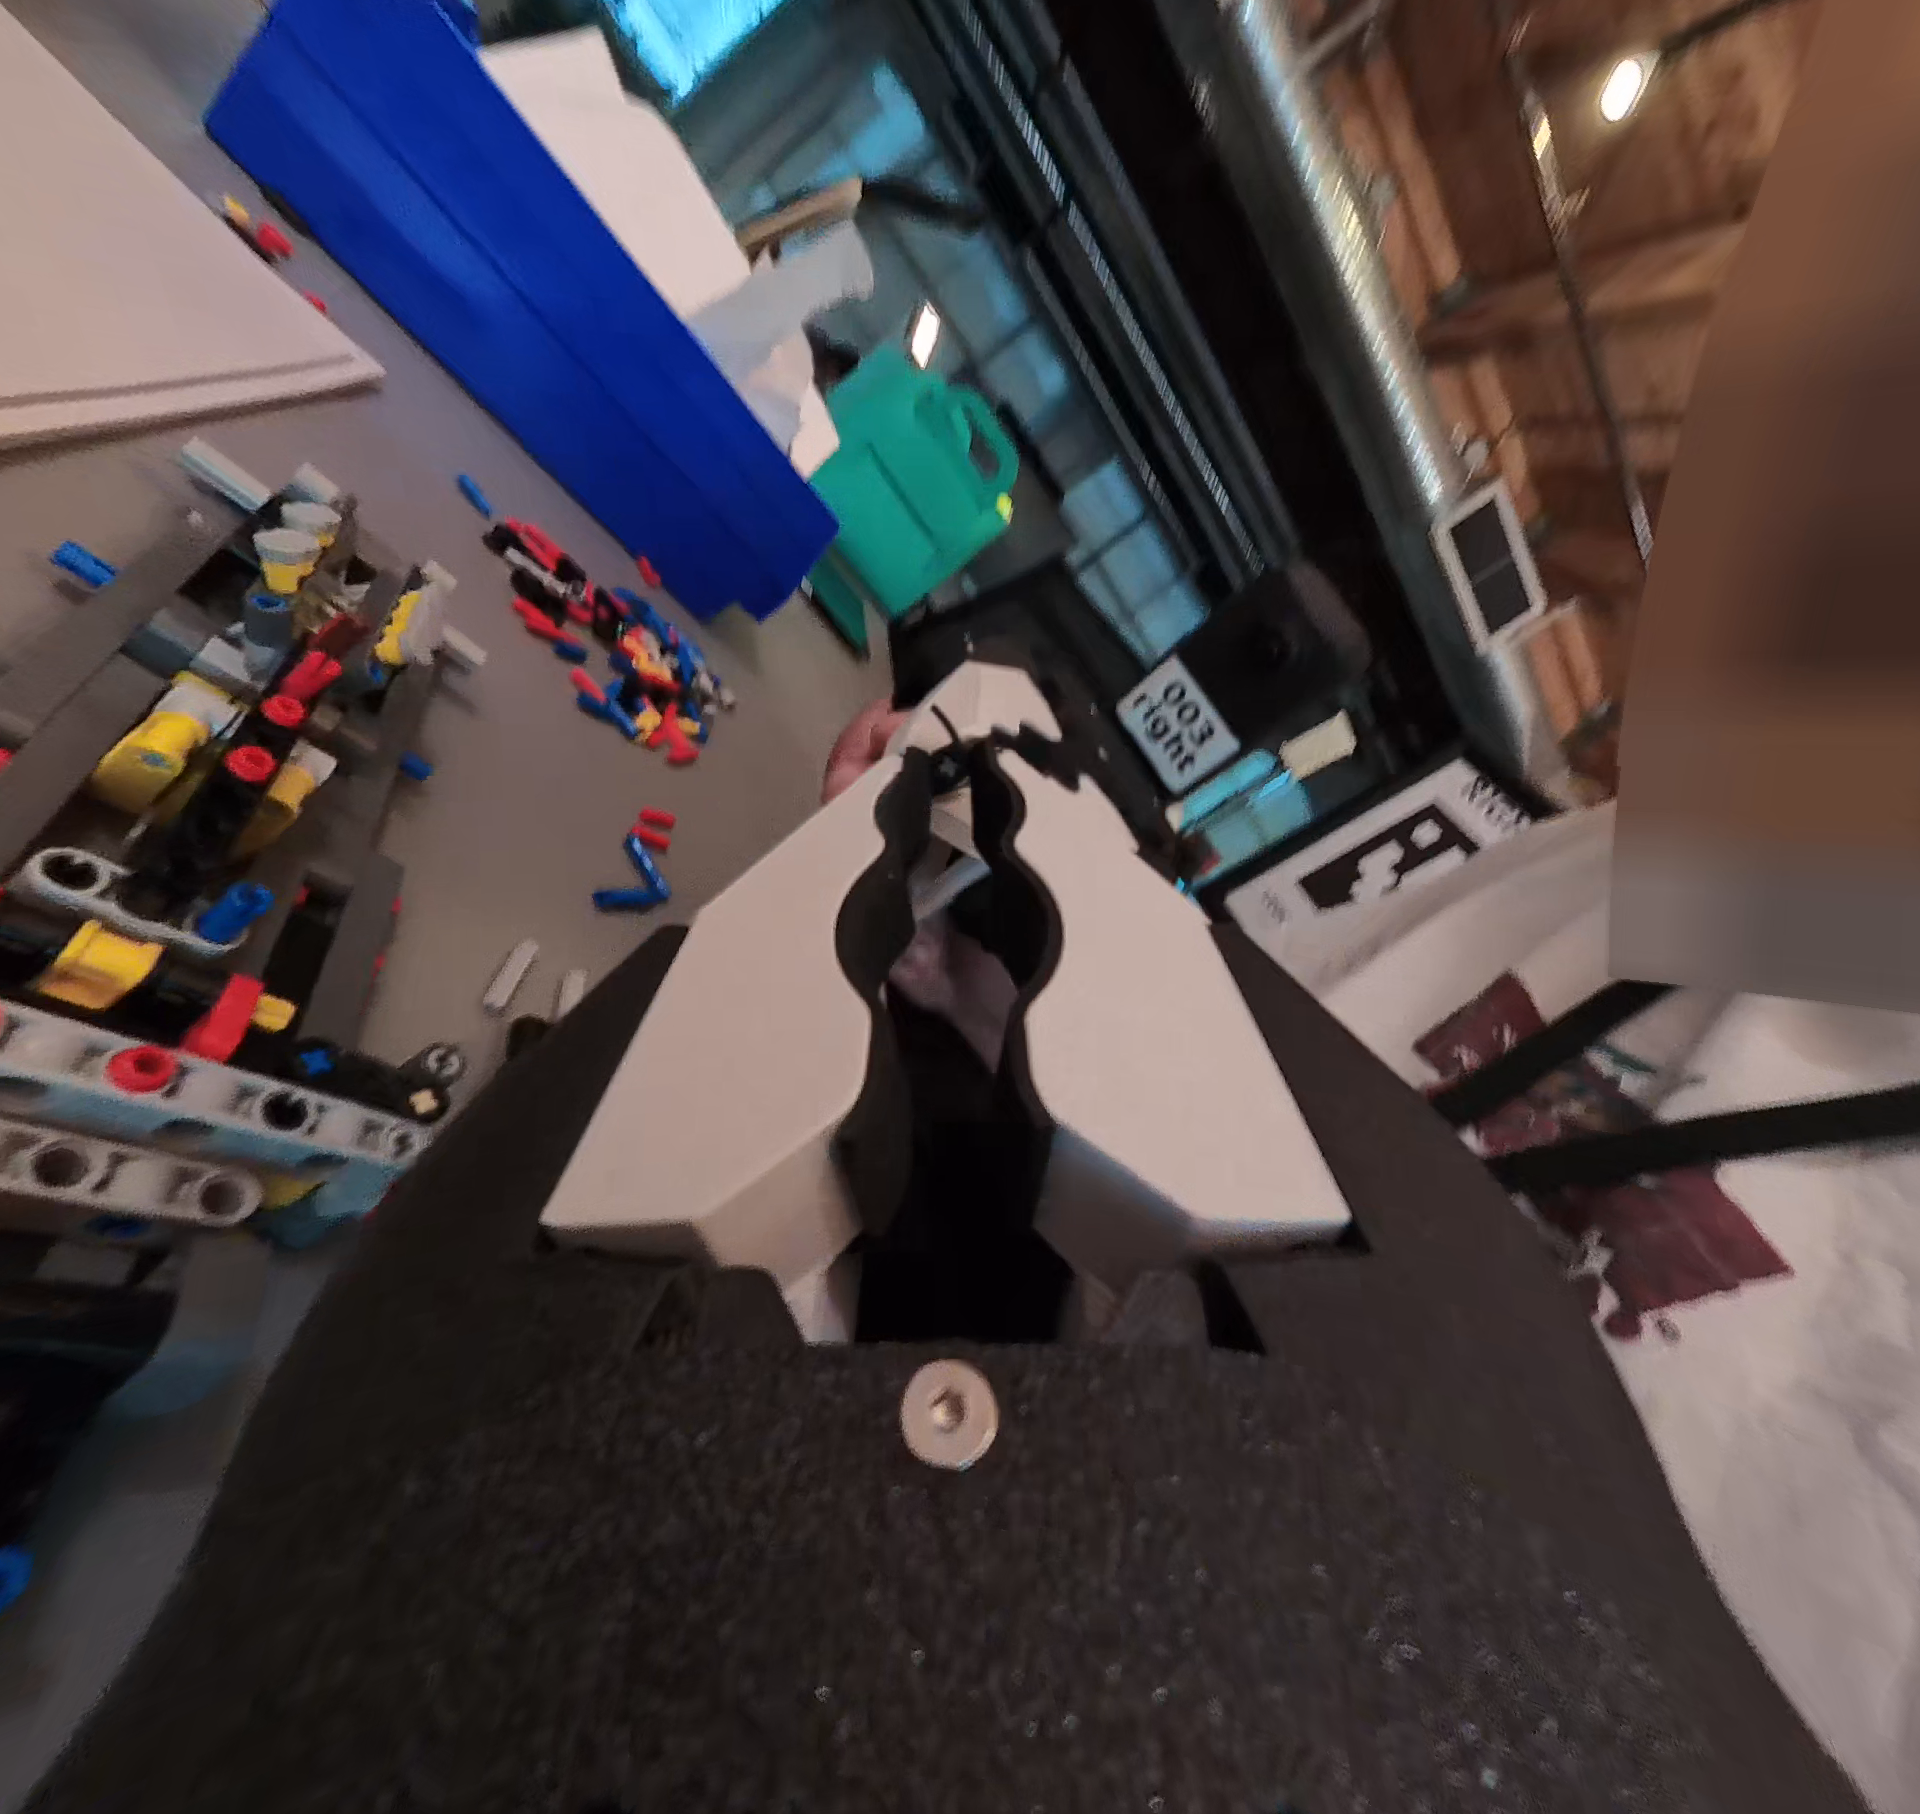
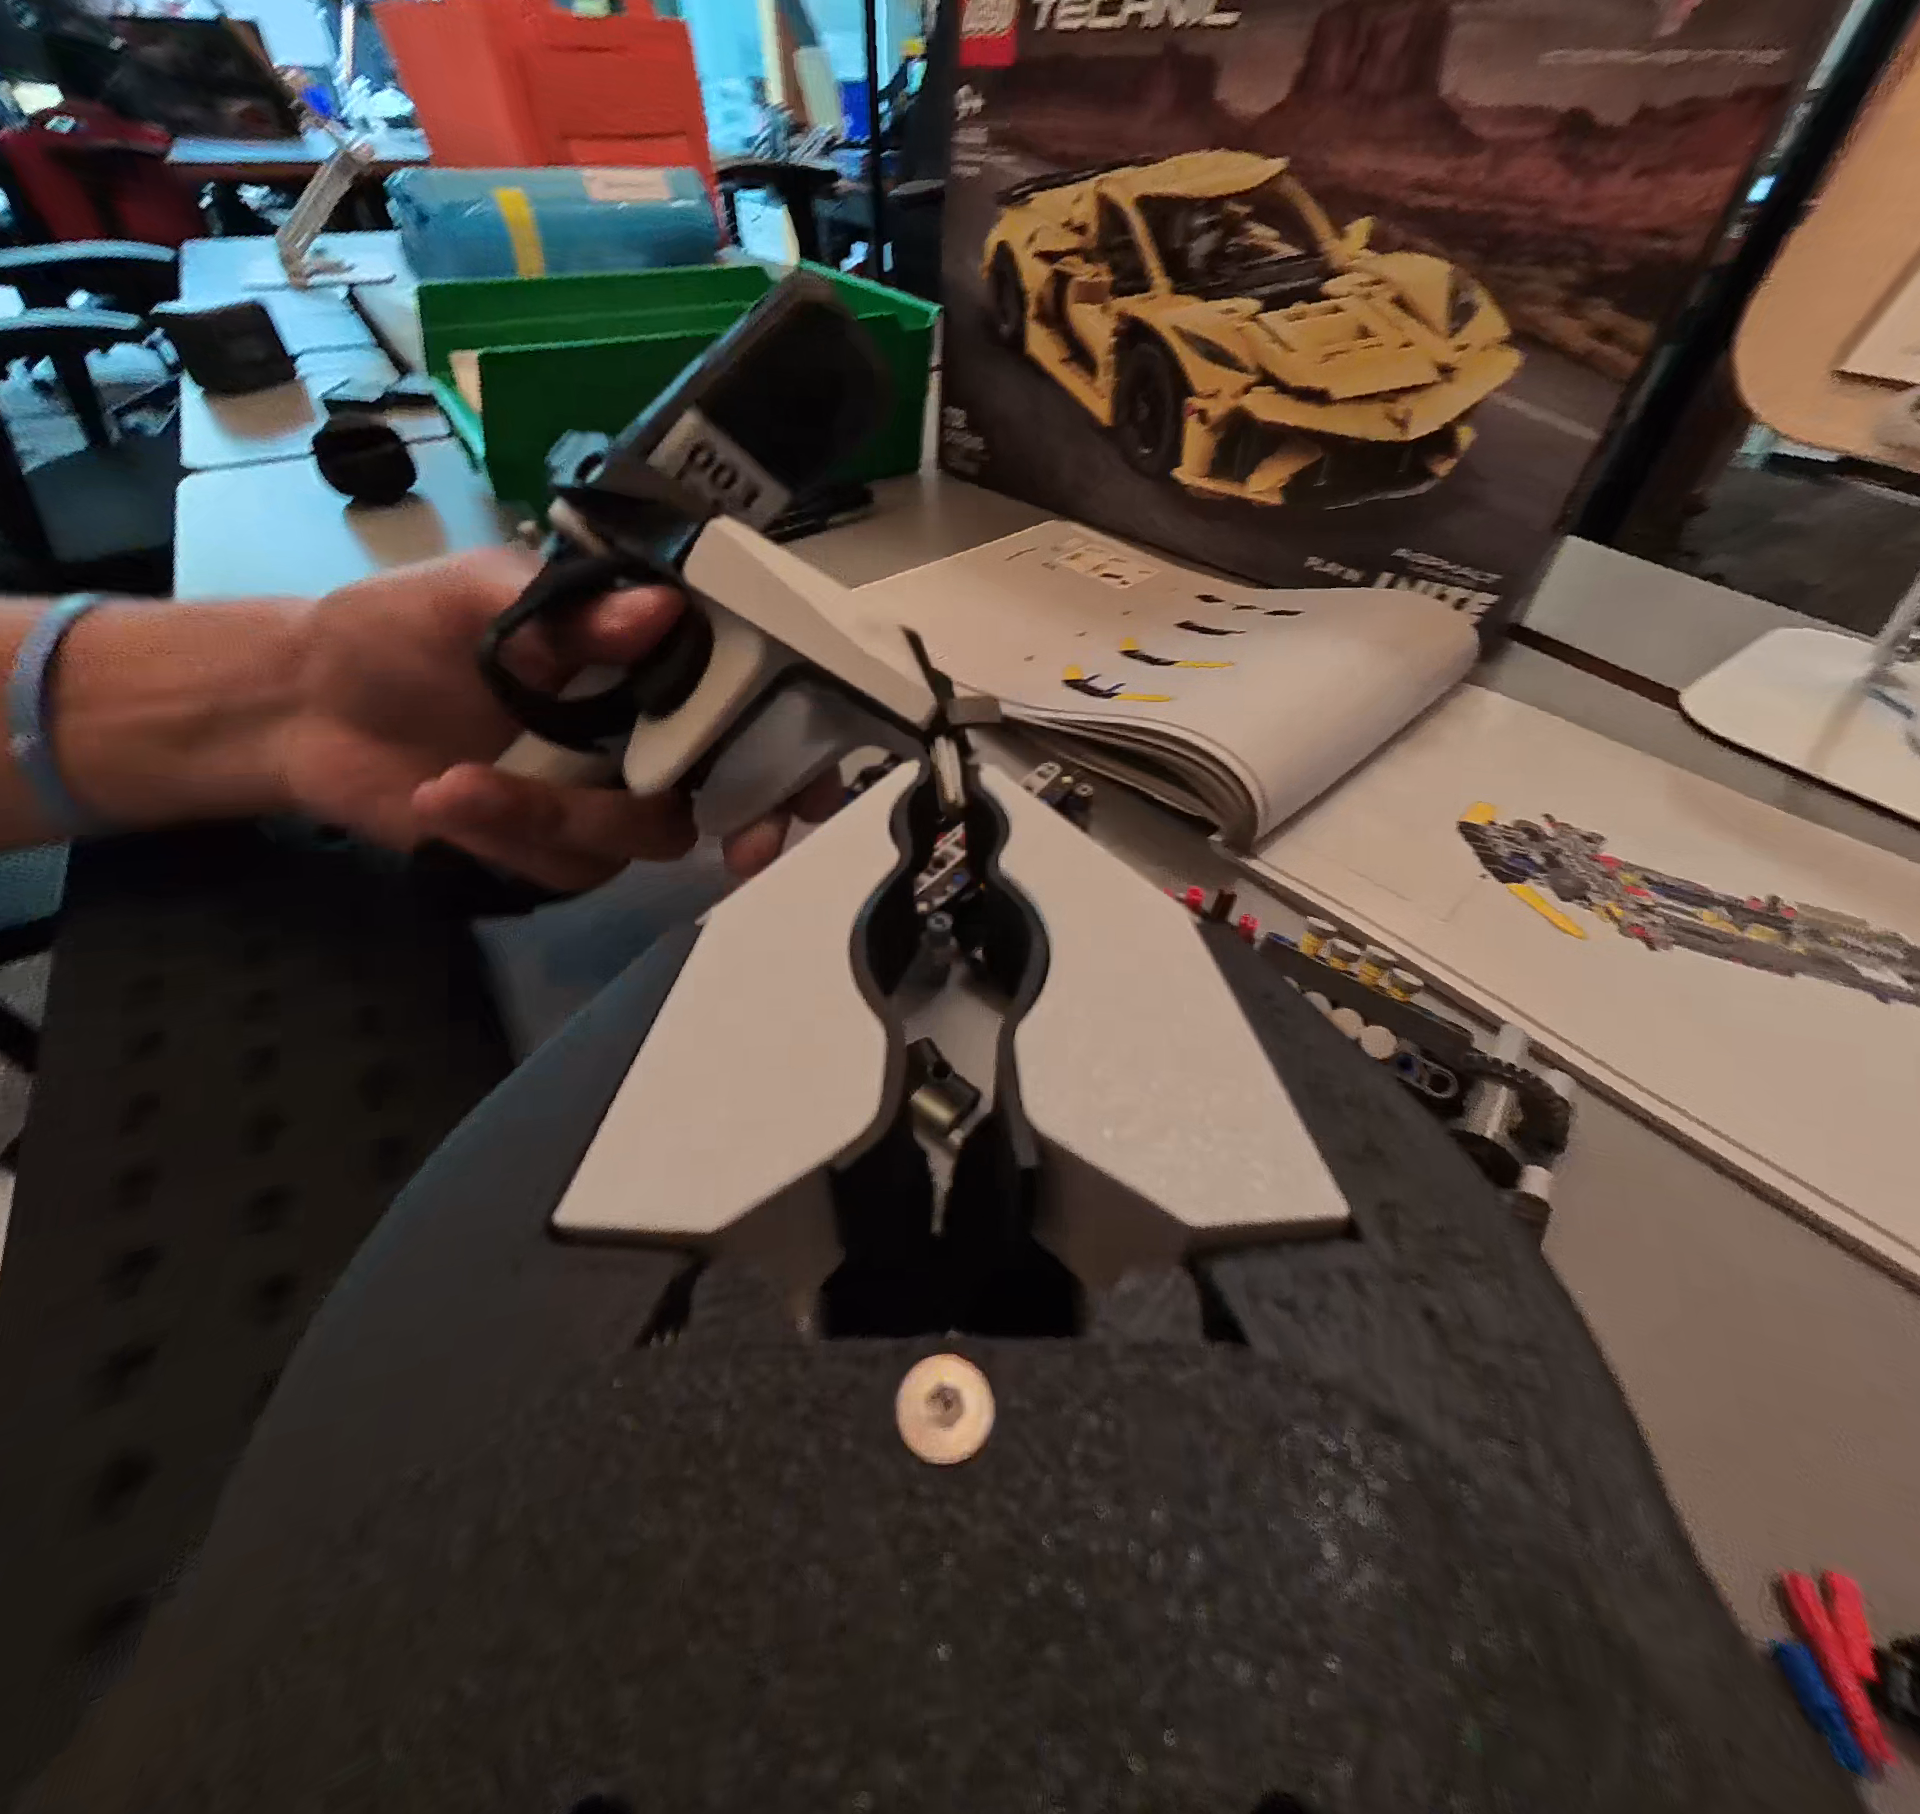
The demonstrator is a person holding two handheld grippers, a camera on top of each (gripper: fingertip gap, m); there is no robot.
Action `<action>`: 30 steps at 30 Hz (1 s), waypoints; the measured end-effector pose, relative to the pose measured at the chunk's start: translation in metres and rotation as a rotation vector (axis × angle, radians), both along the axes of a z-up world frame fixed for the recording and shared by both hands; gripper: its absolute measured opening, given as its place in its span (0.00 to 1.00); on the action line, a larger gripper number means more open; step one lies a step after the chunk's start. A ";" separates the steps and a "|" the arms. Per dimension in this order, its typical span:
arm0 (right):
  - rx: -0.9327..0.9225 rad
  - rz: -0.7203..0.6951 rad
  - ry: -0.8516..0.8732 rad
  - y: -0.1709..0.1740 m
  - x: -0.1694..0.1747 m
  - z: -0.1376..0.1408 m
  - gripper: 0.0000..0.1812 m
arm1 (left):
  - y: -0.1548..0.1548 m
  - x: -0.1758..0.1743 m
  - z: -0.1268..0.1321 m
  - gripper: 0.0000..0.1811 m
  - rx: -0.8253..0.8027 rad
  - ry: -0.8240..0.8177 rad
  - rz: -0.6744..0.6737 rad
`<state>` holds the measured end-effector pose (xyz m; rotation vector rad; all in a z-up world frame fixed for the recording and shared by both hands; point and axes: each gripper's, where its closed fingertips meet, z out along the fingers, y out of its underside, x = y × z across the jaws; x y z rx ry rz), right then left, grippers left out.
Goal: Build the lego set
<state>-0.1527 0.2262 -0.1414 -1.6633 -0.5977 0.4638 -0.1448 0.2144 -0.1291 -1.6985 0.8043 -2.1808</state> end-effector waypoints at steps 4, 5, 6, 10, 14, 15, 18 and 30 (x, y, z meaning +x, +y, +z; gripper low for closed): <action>-0.001 0.110 -0.020 -0.009 -0.015 -0.004 0.02 | -0.010 -0.014 -0.005 0.03 0.116 0.096 -0.130; -0.009 0.130 -0.018 -0.011 -0.018 -0.005 0.01 | -0.011 -0.018 -0.006 0.03 0.148 0.119 -0.156; -0.014 0.140 -0.020 -0.011 -0.020 -0.007 0.01 | -0.012 -0.020 -0.007 0.03 0.187 0.138 -0.171; -0.016 0.152 0.013 -0.011 -0.024 -0.007 0.02 | -0.013 -0.024 -0.008 0.03 0.433 0.150 -0.174; -0.072 0.198 0.145 -0.015 -0.019 0.000 0.06 | -0.004 -0.027 0.000 0.03 0.757 0.066 -0.046; -0.101 0.214 0.196 -0.015 -0.017 0.001 0.06 | 0.000 -0.028 0.004 0.03 0.839 0.039 0.013; -0.179 0.252 0.389 -0.013 -0.006 0.010 0.11 | 0.014 -0.031 0.011 0.03 1.113 0.011 0.193; -0.207 0.089 0.280 0.019 -0.020 -0.007 0.23 | 0.035 -0.024 -0.016 0.03 2.219 0.276 0.511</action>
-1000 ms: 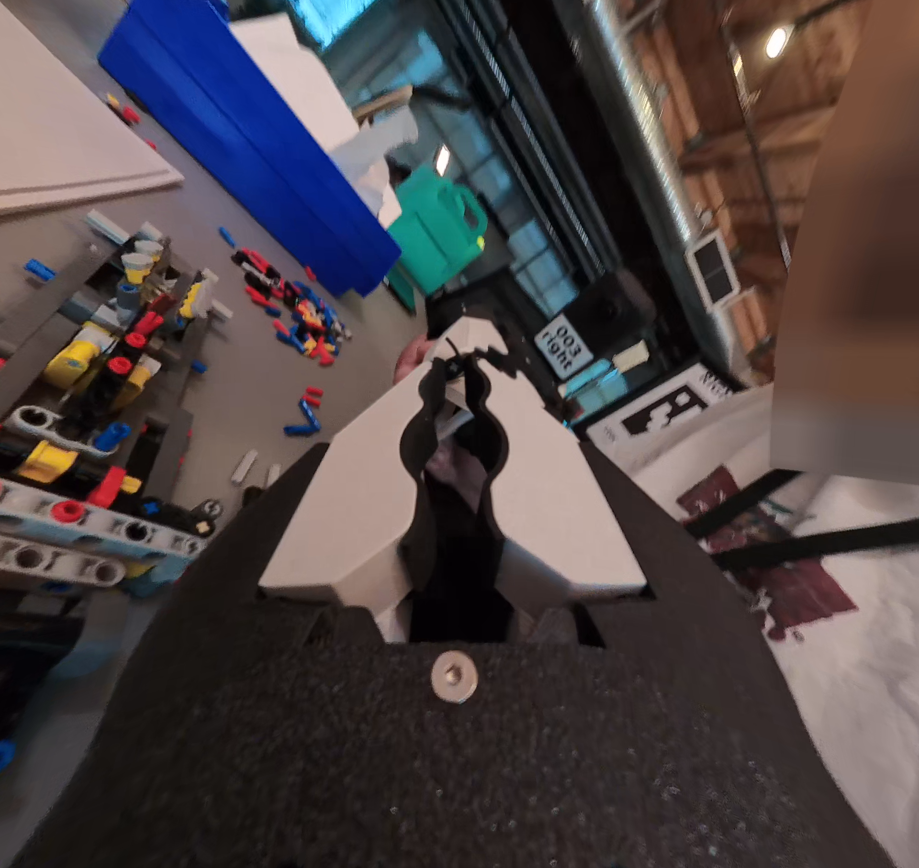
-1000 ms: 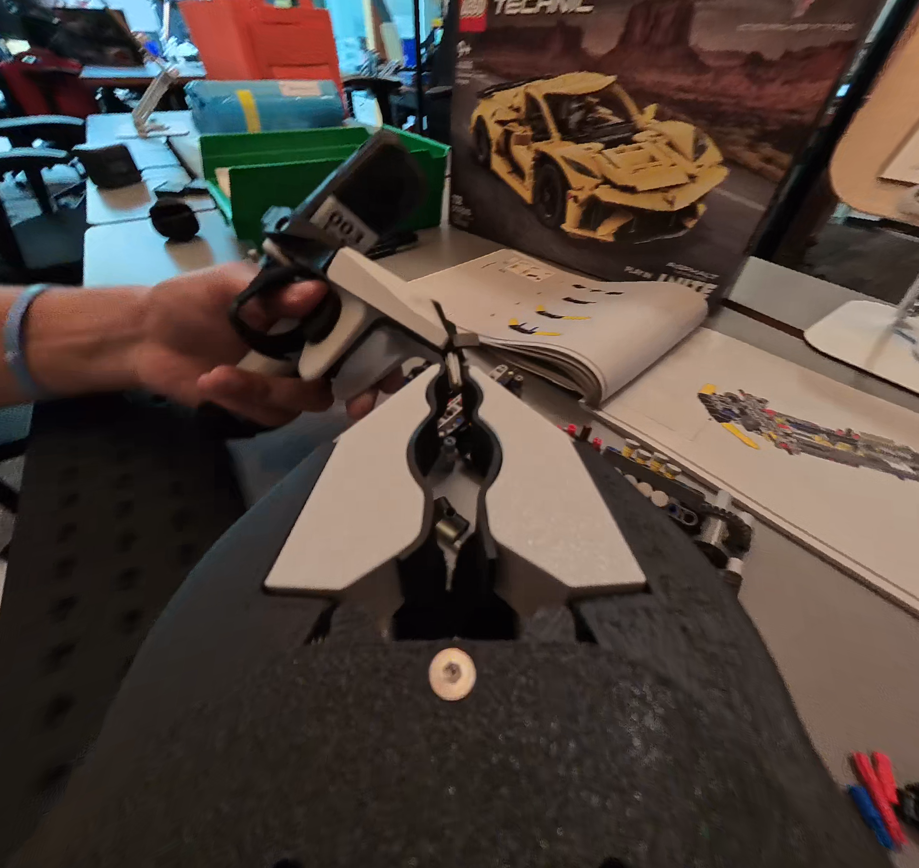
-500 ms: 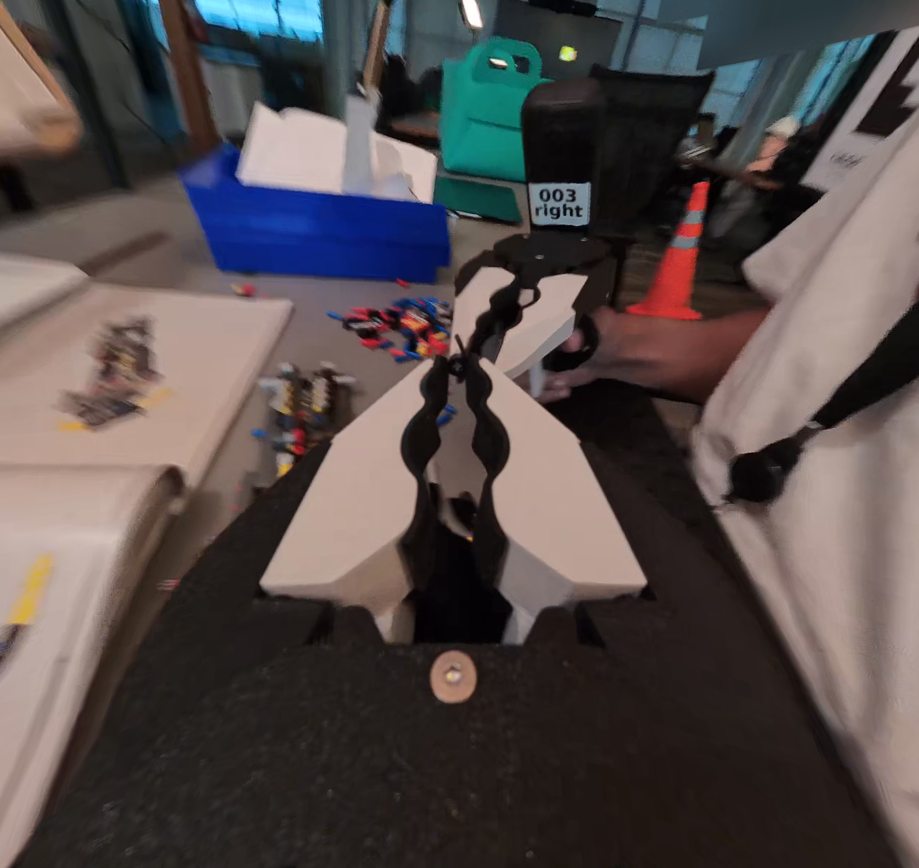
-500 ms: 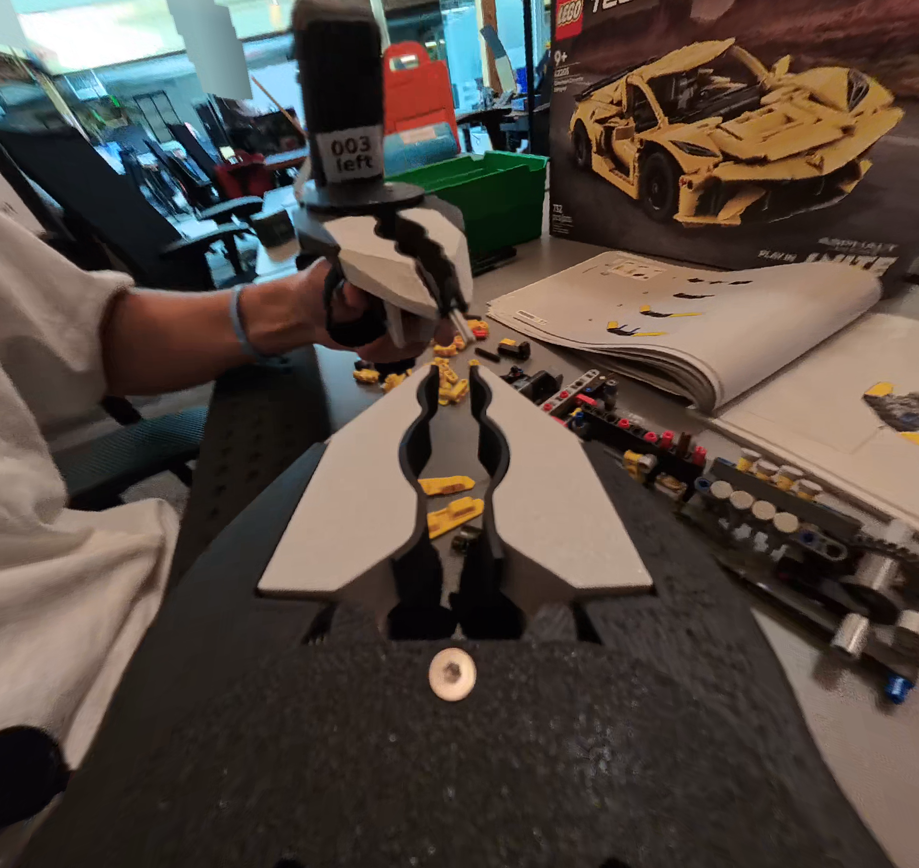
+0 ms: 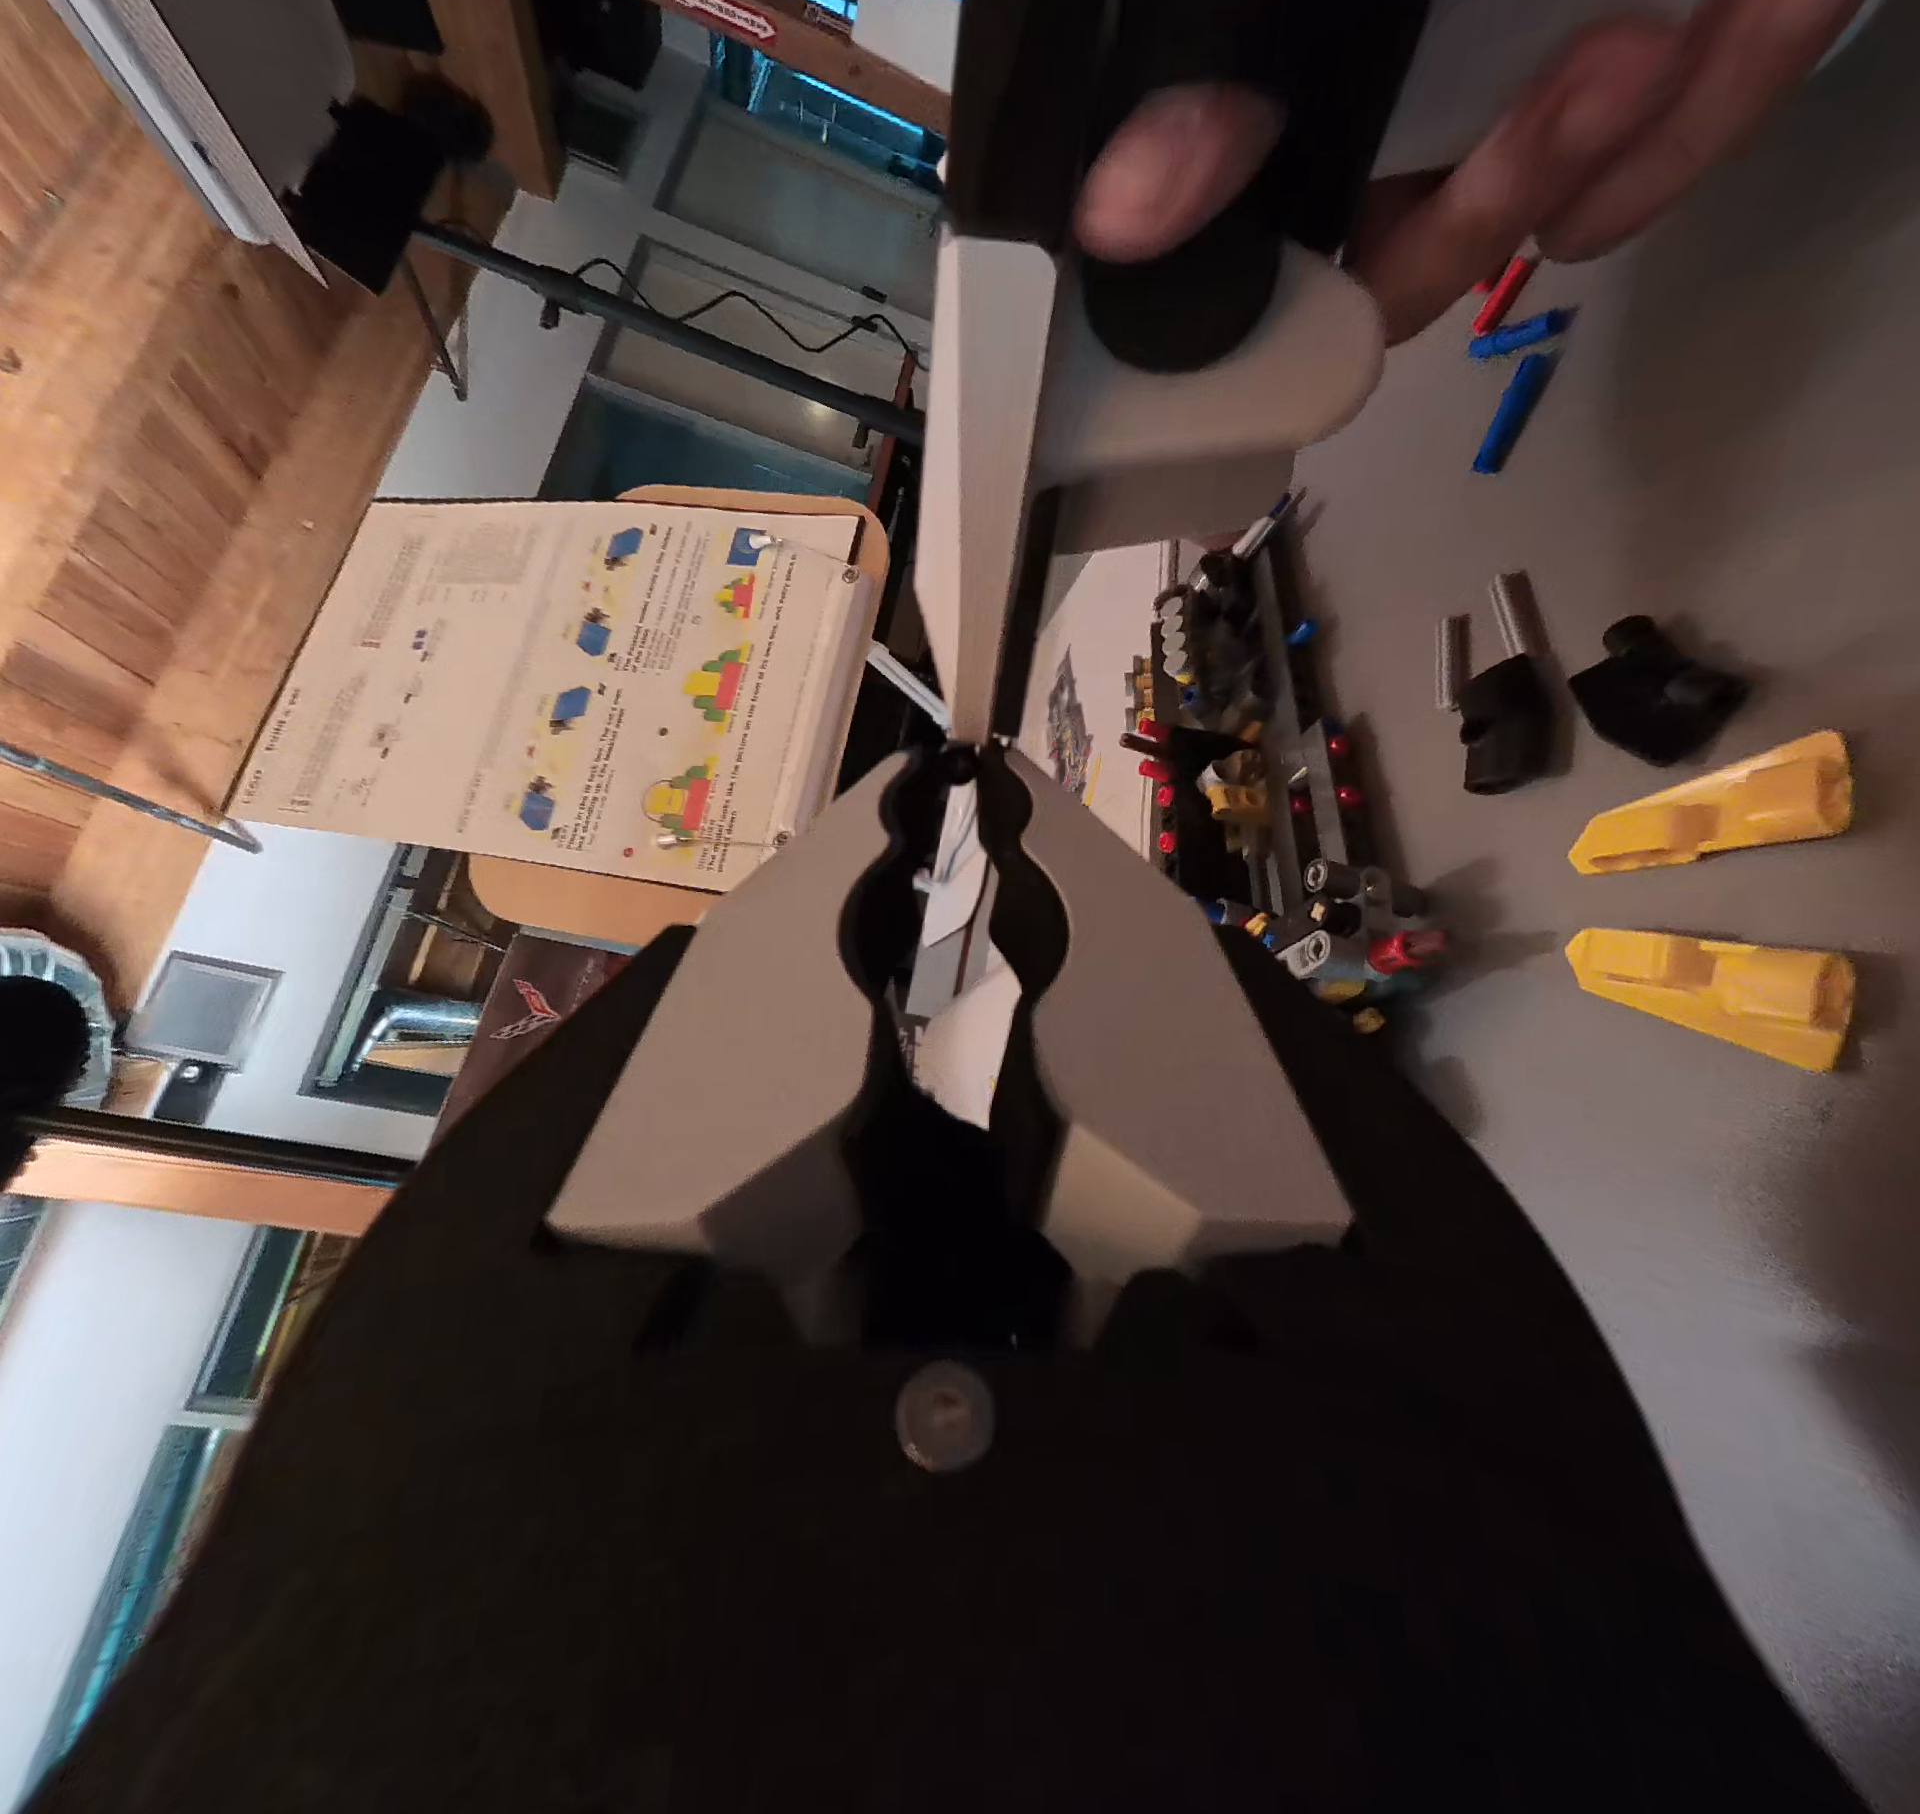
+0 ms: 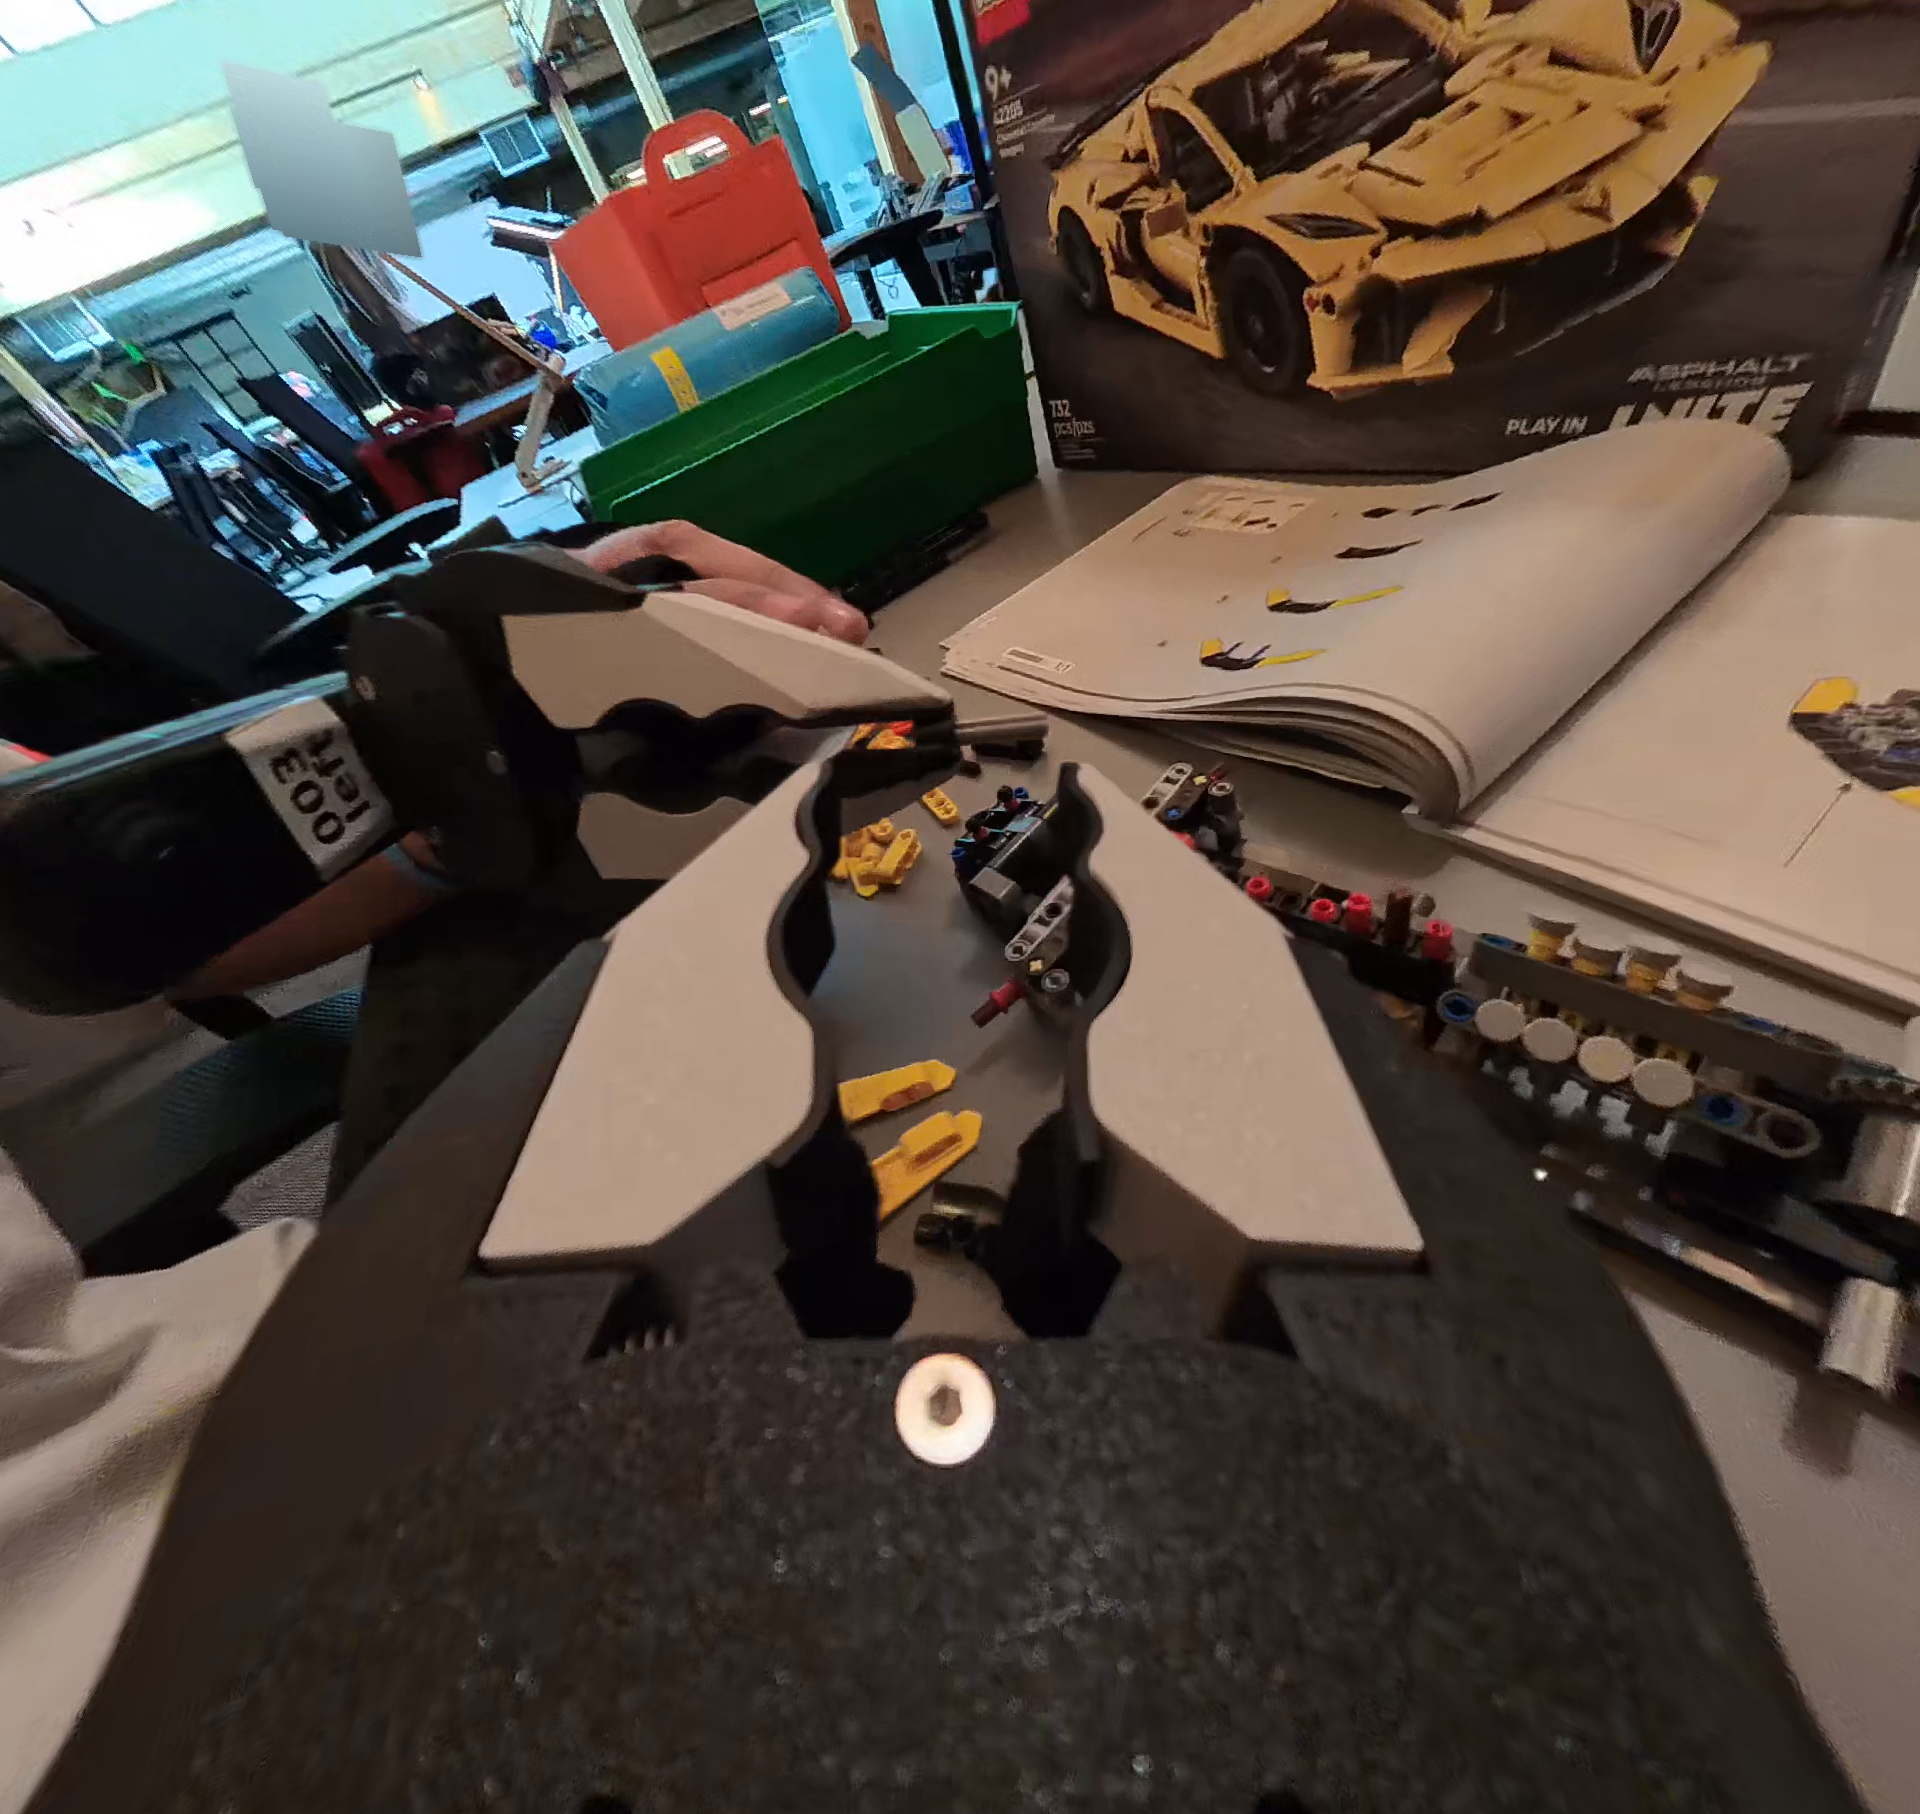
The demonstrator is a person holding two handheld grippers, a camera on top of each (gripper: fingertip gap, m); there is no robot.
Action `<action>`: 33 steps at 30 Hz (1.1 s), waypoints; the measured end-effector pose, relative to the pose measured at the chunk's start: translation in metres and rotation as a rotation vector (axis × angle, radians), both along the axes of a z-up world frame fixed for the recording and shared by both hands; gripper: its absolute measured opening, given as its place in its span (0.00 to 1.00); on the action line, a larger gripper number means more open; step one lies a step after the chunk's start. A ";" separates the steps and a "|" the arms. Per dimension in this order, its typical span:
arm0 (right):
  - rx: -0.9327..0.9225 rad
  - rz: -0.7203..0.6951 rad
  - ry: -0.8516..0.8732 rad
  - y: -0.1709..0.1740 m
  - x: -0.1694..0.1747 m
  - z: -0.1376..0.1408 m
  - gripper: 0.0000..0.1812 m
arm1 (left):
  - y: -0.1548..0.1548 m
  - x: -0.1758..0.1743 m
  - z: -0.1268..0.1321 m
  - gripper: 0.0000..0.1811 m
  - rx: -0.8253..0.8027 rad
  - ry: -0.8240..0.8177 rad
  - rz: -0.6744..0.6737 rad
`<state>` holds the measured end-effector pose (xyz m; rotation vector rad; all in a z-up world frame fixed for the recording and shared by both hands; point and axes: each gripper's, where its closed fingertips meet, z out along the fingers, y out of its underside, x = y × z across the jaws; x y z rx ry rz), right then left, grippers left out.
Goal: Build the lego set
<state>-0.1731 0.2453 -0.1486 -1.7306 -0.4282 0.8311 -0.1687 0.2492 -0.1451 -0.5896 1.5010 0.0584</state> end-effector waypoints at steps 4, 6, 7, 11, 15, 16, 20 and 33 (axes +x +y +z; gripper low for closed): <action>0.068 -0.022 -0.084 0.001 0.000 -0.001 0.20 | -0.005 0.001 -0.003 0.03 0.019 0.017 -0.011; 0.086 -0.037 -0.113 0.001 0.000 -0.002 0.17 | -0.008 0.003 -0.004 0.03 0.031 0.021 -0.018; 0.094 -0.045 -0.127 0.002 0.001 -0.003 0.16 | -0.008 0.003 -0.005 0.03 0.034 0.025 -0.017; 0.046 -0.030 -0.101 0.002 0.002 -0.006 0.14 | -0.010 0.004 -0.008 0.03 0.021 0.037 -0.023; 0.040 -0.040 -0.125 0.002 0.003 -0.009 0.12 | -0.009 0.006 -0.010 0.03 -0.002 0.038 -0.022; 0.035 -0.041 -0.125 0.002 0.004 -0.009 0.12 | -0.009 0.006 -0.010 0.03 -0.006 0.039 -0.023; 0.014 -0.045 -0.142 0.001 0.005 -0.011 0.12 | -0.009 0.007 -0.012 0.03 -0.019 0.043 -0.025; 0.002 0.064 -0.052 -0.009 0.004 -0.010 0.13 | -0.016 0.007 -0.013 0.03 -0.018 0.042 -0.056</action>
